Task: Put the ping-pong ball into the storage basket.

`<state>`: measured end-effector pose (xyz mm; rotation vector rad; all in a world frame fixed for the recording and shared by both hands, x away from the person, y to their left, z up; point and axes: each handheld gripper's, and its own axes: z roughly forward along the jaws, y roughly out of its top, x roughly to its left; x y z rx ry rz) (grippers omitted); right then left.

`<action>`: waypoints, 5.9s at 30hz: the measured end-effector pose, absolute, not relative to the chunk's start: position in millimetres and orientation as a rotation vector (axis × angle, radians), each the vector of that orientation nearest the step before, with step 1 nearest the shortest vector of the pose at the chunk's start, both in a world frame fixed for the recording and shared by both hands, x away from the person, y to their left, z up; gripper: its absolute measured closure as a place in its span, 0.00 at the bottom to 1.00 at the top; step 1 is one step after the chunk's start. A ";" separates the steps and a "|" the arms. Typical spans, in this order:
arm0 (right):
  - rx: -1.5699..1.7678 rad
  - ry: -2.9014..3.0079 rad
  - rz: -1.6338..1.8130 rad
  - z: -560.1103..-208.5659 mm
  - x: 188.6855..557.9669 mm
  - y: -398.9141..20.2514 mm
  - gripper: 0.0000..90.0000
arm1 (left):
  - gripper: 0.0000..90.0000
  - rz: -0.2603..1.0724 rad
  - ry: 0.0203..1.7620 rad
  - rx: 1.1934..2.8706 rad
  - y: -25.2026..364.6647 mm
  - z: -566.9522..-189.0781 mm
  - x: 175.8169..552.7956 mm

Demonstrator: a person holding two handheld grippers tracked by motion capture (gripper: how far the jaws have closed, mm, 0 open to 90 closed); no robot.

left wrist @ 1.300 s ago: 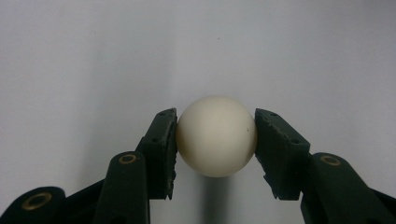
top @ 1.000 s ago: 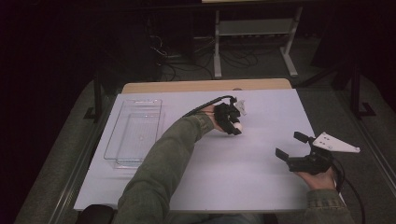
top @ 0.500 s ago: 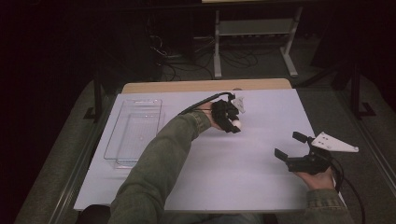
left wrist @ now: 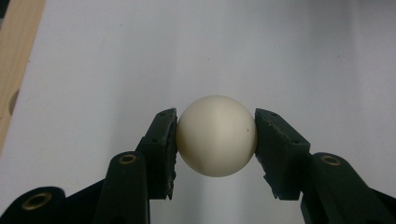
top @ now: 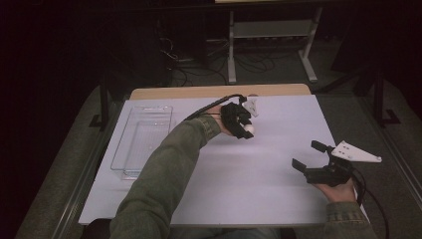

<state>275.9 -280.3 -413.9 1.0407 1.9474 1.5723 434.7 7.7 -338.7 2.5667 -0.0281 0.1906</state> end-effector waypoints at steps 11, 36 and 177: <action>1.037 1.944 1.572 -413.5 275.9 -279.8 0.00 | 0.57 0.191 -0.042 2.557 16.4 -321.3 425.7; 1.035 1.953 1.560 -413.5 276.9 -278.4 0.00 | 0.57 0.242 -0.055 2.605 42.9 -292.5 407.4; 1.033 1.979 1.545 -414.4 276.7 -276.9 0.00 | 0.57 0.141 0.077 3.062 206.5 -250.5 374.9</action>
